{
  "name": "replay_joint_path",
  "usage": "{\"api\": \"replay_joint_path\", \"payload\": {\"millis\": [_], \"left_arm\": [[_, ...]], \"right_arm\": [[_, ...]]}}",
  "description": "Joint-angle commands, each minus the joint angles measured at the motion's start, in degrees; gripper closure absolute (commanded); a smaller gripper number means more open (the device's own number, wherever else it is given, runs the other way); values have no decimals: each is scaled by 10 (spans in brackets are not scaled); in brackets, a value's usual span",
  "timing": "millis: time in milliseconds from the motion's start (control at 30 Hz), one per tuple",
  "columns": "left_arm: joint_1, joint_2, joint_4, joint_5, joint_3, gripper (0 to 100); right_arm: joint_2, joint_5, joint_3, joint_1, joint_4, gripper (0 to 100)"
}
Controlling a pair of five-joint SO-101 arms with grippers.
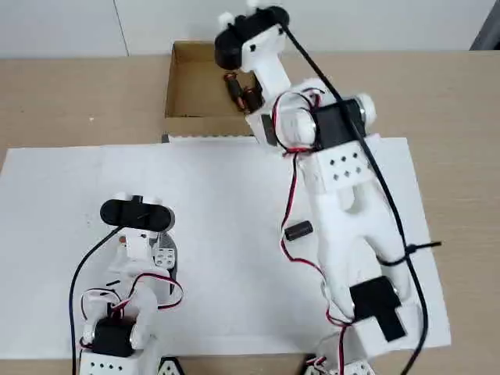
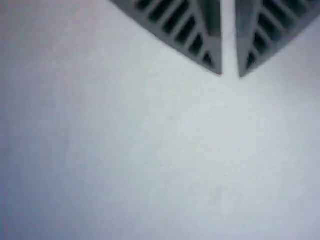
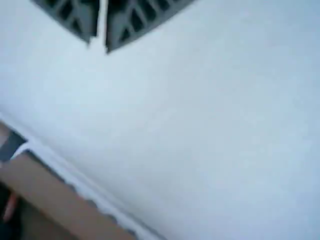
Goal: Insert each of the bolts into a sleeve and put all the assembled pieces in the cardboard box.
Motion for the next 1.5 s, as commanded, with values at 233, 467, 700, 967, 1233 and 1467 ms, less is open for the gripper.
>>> {"api": "replay_joint_path", "payload": {"millis": [233, 467, 700, 967, 1233, 1467], "left_arm": [[2, -5, -17, 0, -3, 994], [2, -5, -17, 0, -3, 994], [2, -5, -17, 0, -3, 994], [1, -5, -17, 1, -3, 994], [0, -5, -17, 2, -3, 994], [-3, -5, -17, 13, -3, 994]], "right_arm": [[-110, -85, 2, 7, 51, 996], [-233, -85, 192, 51, 52, 996], [-352, -146, 408, 82, 51, 995], [-385, -368, 546, 80, 33, 995], [-385, -498, 625, 80, -63, 995], [-385, -505, 644, 77, -121, 995]]}}
